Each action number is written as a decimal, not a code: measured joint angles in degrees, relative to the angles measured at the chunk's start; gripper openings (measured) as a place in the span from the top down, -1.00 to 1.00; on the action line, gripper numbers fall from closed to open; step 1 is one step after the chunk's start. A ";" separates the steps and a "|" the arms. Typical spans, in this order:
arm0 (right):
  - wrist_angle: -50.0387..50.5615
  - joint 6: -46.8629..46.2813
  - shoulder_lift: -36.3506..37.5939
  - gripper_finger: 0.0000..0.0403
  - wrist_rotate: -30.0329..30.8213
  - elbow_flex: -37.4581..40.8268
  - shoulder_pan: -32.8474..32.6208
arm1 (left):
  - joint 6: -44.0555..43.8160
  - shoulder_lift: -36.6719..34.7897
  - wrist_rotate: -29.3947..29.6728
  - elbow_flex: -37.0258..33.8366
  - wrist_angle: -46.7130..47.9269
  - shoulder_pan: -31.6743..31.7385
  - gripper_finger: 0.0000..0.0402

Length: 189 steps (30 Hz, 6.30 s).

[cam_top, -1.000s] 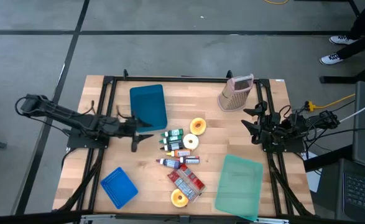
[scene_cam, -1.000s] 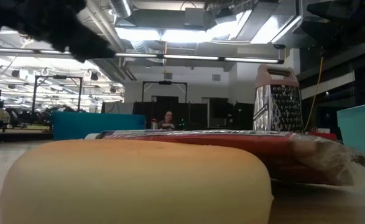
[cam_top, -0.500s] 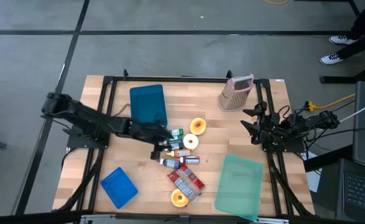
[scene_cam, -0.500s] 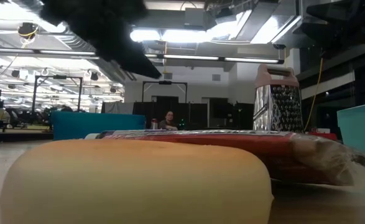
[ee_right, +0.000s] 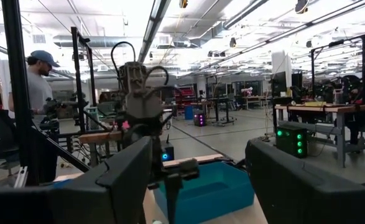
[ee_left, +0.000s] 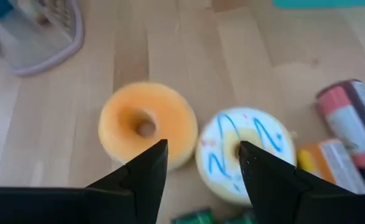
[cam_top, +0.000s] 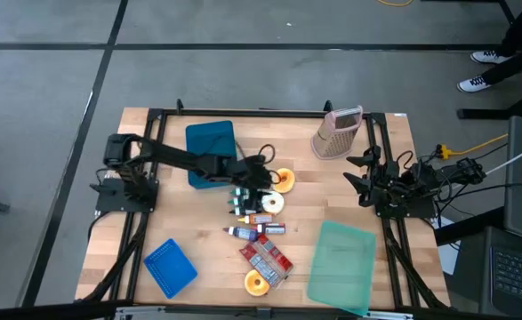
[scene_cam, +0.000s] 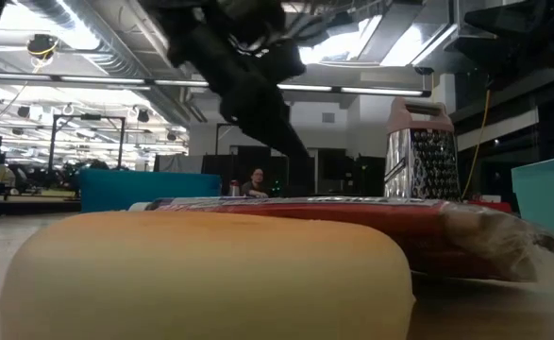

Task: Pick & Place Food Item
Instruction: Put the top orange donut into the blue bin

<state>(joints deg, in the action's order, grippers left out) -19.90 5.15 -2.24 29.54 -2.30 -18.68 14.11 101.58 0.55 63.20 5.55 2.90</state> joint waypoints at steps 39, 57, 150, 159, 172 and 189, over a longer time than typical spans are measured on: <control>2.76 -3.10 -0.44 -0.26 -0.13 0.02 -0.02 | 16.71 11.89 1.49 15.30 11.38 2.48 0.03; 2.75 -2.99 -0.44 -0.26 0.04 0.02 -0.02 | 23.21 16.44 1.86 15.33 5.97 3.24 0.04; 4.59 -1.27 -0.44 -0.26 4.55 0.02 0.00 | -112.59 -15.01 24.39 6.83 58.23 -61.15 0.92; 4.65 -1.25 -0.44 -0.26 4.55 0.00 0.00 | -125.77 -7.21 23.07 18.51 65.32 -65.18 0.92; 4.66 -3.21 -0.44 -0.26 3.87 0.00 0.00 | -135.03 7.61 14.43 29.63 74.63 -67.02 0.92; 4.64 -4.96 -0.44 -0.26 2.36 0.02 0.01 | -135.47 11.00 10.26 26.09 75.52 -66.56 0.92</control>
<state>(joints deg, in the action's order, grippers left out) -15.26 0.19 -2.68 31.90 -2.29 -18.68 -121.36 112.57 10.81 89.29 81.07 -63.66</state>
